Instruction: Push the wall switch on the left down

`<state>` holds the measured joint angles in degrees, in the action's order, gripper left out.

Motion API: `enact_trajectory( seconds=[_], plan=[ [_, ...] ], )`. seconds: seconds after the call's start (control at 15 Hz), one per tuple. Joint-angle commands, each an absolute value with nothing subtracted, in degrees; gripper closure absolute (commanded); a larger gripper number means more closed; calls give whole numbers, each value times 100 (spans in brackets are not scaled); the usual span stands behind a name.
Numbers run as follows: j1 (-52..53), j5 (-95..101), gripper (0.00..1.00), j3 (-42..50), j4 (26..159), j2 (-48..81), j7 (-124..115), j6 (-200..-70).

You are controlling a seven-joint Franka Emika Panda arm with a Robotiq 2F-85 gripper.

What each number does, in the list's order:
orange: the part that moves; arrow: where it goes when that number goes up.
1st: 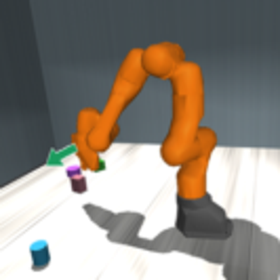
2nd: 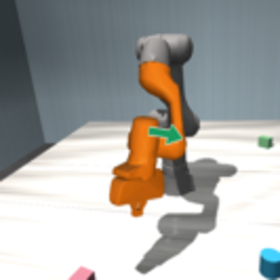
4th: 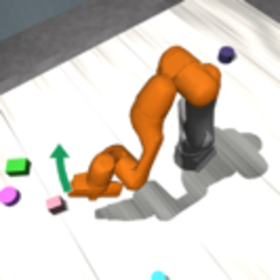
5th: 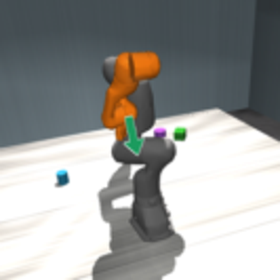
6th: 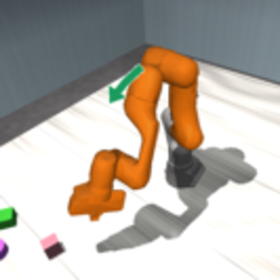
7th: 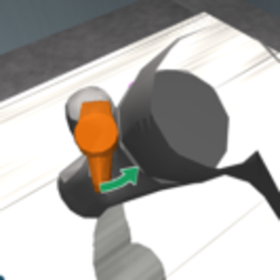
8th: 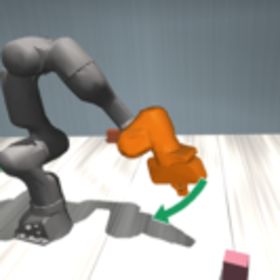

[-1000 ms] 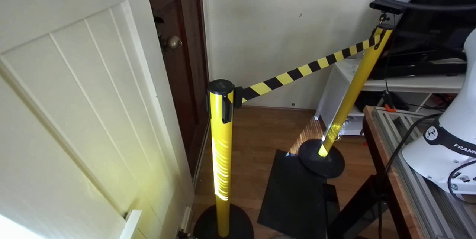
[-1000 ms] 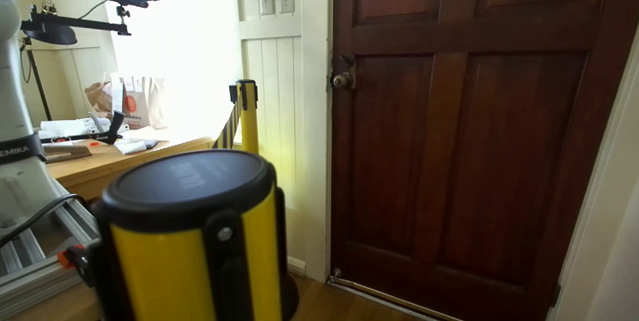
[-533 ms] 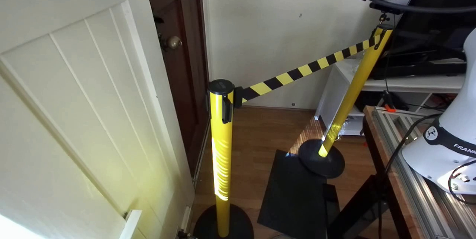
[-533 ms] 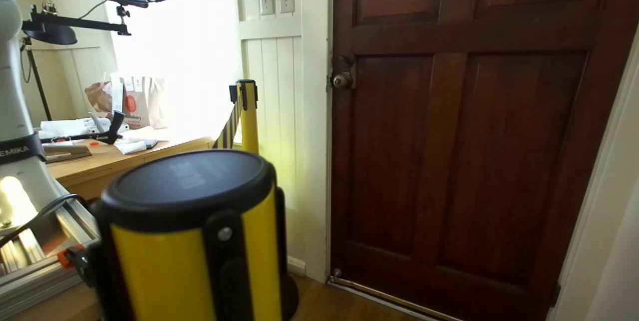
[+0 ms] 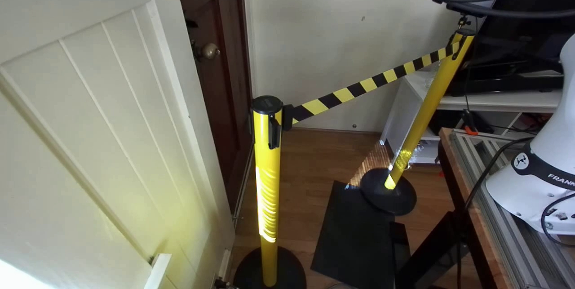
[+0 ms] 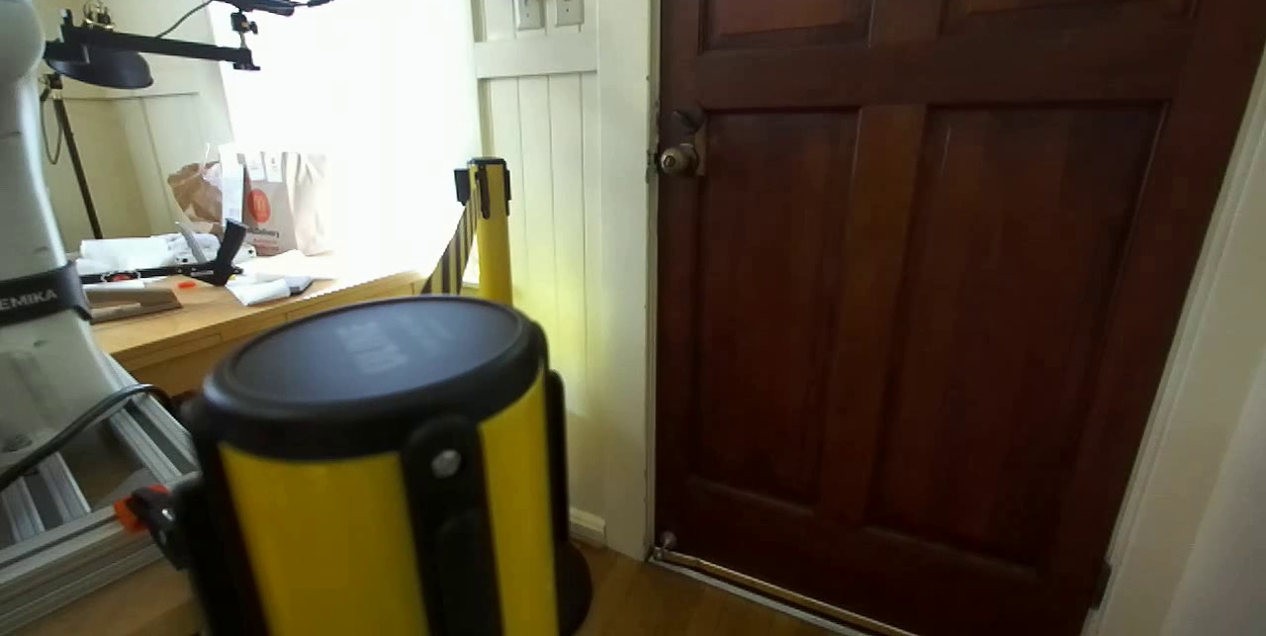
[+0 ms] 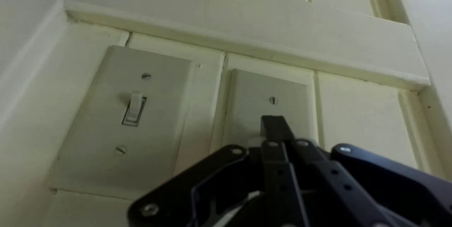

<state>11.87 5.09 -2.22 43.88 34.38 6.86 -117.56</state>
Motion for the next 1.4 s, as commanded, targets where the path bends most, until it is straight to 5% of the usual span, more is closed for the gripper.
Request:
enact_trajectory(
  seconds=[0.0, 0.8, 0.87, 1.0, 1.33],
  plan=[
    [1251, 494, 100, -233, 4165, 3648, 582, -11543],
    [1235, -72, 97, -644, 4772, 2903, 450, -10698],
    [1256, -71, 72, -664, 4913, 2732, 390, -10618],
    [1318, 36, 67, -644, 5378, 2316, 241, -10577],
    [1489, 243, 33, -600, 6745, 1296, -260, -10217]
  ],
)
